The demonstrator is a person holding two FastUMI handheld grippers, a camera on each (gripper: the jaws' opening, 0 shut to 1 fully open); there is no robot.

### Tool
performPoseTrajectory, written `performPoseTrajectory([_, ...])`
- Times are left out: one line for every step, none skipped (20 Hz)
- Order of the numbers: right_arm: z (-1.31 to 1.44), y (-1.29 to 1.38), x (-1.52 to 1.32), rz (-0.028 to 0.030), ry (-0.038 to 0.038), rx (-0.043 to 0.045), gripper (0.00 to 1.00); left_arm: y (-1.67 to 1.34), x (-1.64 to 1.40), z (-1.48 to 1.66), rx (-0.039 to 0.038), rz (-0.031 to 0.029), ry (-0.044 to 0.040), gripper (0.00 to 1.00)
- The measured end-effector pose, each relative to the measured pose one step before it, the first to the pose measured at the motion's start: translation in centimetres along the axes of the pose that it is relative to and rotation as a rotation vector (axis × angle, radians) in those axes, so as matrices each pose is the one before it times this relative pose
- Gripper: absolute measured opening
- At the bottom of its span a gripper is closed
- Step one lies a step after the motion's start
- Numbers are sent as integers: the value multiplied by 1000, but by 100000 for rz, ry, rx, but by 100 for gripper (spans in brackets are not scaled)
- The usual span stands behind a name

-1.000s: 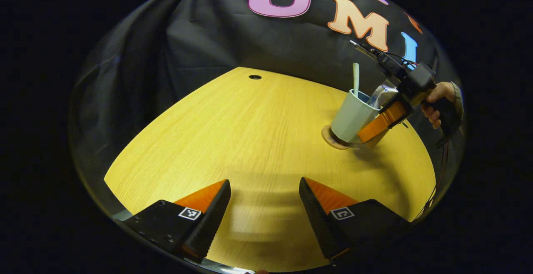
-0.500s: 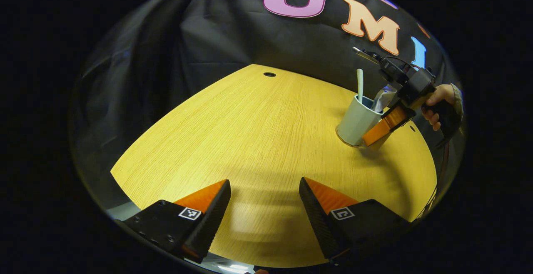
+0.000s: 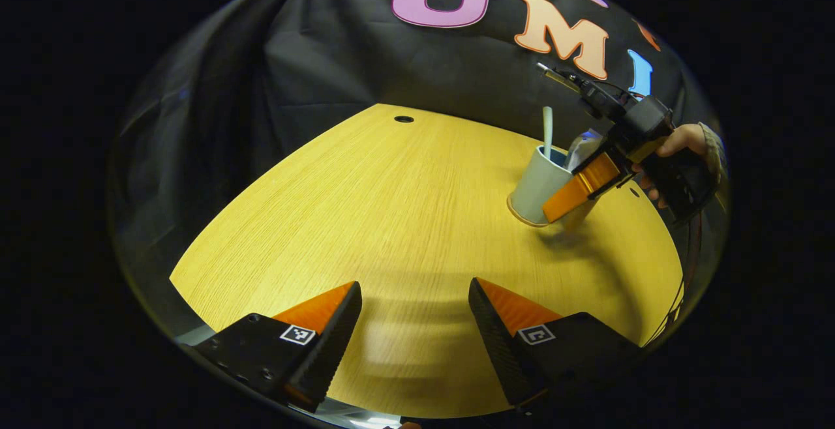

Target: Put the toothbrush and toothpaste on the desktop into the cup, then pick up the cup and place it on the coaster on the desktop.

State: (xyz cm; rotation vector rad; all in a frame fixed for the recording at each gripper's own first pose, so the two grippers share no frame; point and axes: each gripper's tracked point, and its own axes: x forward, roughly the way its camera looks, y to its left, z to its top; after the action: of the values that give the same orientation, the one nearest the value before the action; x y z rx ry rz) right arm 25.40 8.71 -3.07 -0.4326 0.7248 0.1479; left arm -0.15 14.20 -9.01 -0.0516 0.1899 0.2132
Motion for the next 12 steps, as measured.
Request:
performPoseTrajectory([-135, 2, -525, 704, -1073, 1185, 94, -394, -131, 19, 983, -658, 62, 96])
performPoseTrajectory([-342, 40, -235, 786, -1265, 1538, 96, -445, -145, 224, 968, -796, 72, 96])
performPoseTrajectory([-330, 71, -323, 1213, -1535, 2305, 96, -434, -124, 117, 957, -915, -107, 96])
performPoseTrajectory([-644, -201, -95, 857, -1090, 3265, 99, -488, 26, 263, 918, -1045, -162, 96])
performPoseTrajectory([-730, -275, -332, 1118, -644, 3852, 99, -540, 101, 186, 898, -1255, -29, 96])
performPoseTrajectory([-898, -424, -318, 1170, -968, 3950, 99, -658, 140, 249, 857, -1372, 102, 96])
performPoseTrajectory([-850, -420, -273, 30, -1194, 3431, 96, -701, 185, 128, 916, -1408, 372, 95])
performPoseTrajectory([-796, -818, -468, -841, -2066, 2817, 96, -770, 285, 282, 1150, -1296, 30, 95])
performPoseTrajectory([-553, -842, -417, -1081, -2913, 3093, 99, -830, 148, 308, 1233, -1573, -306, 96])
performPoseTrajectory([-381, -770, -442, -419, -3316, 3742, 99, -918, 136, 454, 1107, -1854, -269, 96])
performPoseTrajectory([-245, -848, -669, -185, -3285, 3959, 99, -779, -86, 197, 812, -2024, -505, 96])
performPoseTrajectory([-105, -1023, -704, -642, -3770, 3462, 99, -1018, 176, 361, 552, -2143, -382, 95])
